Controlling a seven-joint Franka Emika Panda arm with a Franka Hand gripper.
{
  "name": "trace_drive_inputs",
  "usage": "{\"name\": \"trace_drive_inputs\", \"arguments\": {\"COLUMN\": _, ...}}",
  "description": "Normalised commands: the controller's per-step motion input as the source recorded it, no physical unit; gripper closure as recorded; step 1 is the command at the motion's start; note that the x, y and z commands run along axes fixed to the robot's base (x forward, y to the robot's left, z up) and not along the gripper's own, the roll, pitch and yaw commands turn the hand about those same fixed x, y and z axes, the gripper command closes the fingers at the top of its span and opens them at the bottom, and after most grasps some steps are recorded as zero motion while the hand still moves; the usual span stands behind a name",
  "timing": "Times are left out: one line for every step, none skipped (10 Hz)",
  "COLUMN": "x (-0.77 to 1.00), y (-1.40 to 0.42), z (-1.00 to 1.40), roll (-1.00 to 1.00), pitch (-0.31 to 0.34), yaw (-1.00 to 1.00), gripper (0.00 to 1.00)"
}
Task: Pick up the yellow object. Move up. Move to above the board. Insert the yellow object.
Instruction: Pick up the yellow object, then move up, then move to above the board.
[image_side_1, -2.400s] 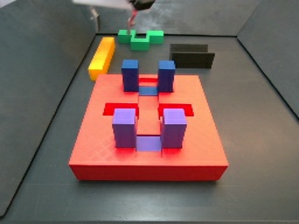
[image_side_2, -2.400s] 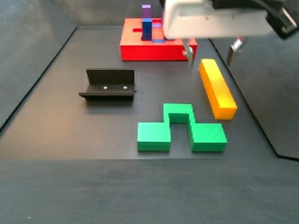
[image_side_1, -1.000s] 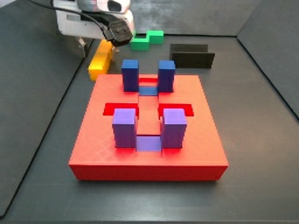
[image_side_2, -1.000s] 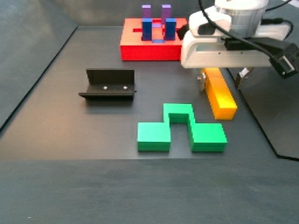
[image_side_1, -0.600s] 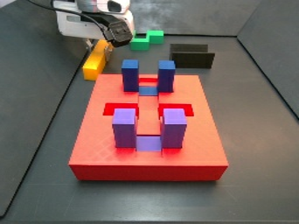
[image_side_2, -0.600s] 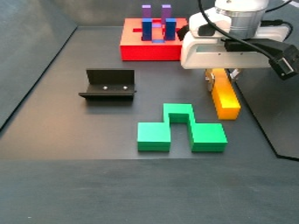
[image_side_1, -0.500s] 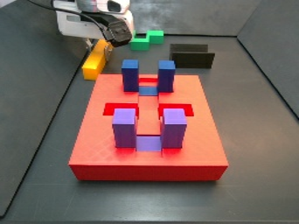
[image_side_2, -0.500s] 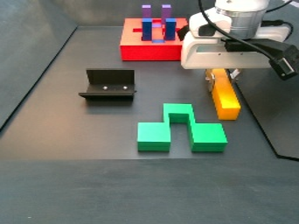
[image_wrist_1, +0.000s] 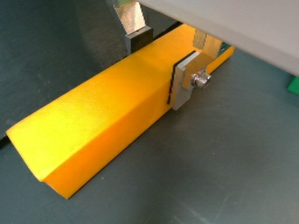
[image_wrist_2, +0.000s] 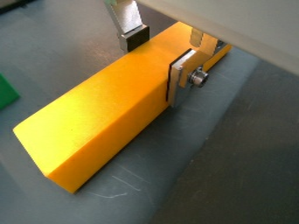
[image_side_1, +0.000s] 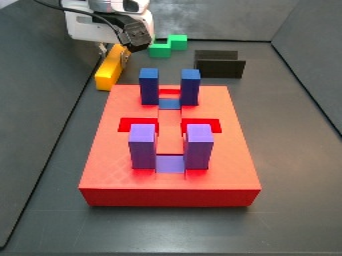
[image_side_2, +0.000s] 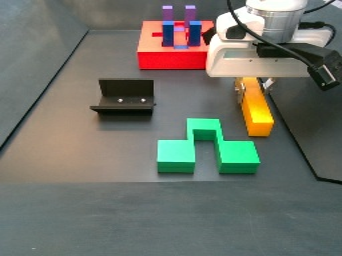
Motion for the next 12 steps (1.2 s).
{"name": "trace_drive_inputs", "arguments": {"x": 0.00, "y": 0.00, "z": 0.00, "roll": 0.00, "pitch": 0.000, "yaw": 0.00, "gripper": 1.00}}
{"name": "trace_drive_inputs", "arguments": {"x": 0.00, "y": 0.00, "z": 0.00, "roll": 0.00, "pitch": 0.000, "yaw": 0.00, "gripper": 1.00}}
{"name": "trace_drive_inputs", "arguments": {"x": 0.00, "y": 0.00, "z": 0.00, "roll": 0.00, "pitch": 0.000, "yaw": 0.00, "gripper": 1.00}}
{"name": "trace_drive_inputs", "arguments": {"x": 0.00, "y": 0.00, "z": 0.00, "roll": 0.00, "pitch": 0.000, "yaw": 0.00, "gripper": 1.00}}
{"name": "trace_drive_inputs", "arguments": {"x": 0.00, "y": 0.00, "z": 0.00, "roll": 0.00, "pitch": 0.000, "yaw": 0.00, "gripper": 1.00}}
{"name": "trace_drive_inputs", "arguments": {"x": 0.00, "y": 0.00, "z": 0.00, "roll": 0.00, "pitch": 0.000, "yaw": 0.00, "gripper": 1.00}}
{"name": "trace_drive_inputs", "arguments": {"x": 0.00, "y": 0.00, "z": 0.00, "roll": 0.00, "pitch": 0.000, "yaw": 0.00, "gripper": 1.00}}
{"name": "trace_drive_inputs", "arguments": {"x": 0.00, "y": 0.00, "z": 0.83, "roll": 0.00, "pitch": 0.000, "yaw": 0.00, "gripper": 1.00}}
{"name": "trace_drive_inputs", "arguments": {"x": -0.04, "y": -0.04, "z": 0.81, "roll": -0.01, "pitch": 0.021, "yaw": -0.03, "gripper": 1.00}}
{"name": "trace_drive_inputs", "arguments": {"x": -0.07, "y": -0.04, "z": 0.66, "roll": -0.01, "pitch": 0.042, "yaw": -0.03, "gripper": 1.00}}
{"name": "trace_drive_inputs", "arguments": {"x": -0.03, "y": -0.01, "z": 0.29, "roll": 0.01, "pitch": 0.010, "yaw": -0.02, "gripper": 1.00}}
{"name": "trace_drive_inputs", "arguments": {"x": 0.00, "y": 0.00, "z": 1.40, "roll": 0.00, "pitch": 0.000, "yaw": 0.00, "gripper": 1.00}}
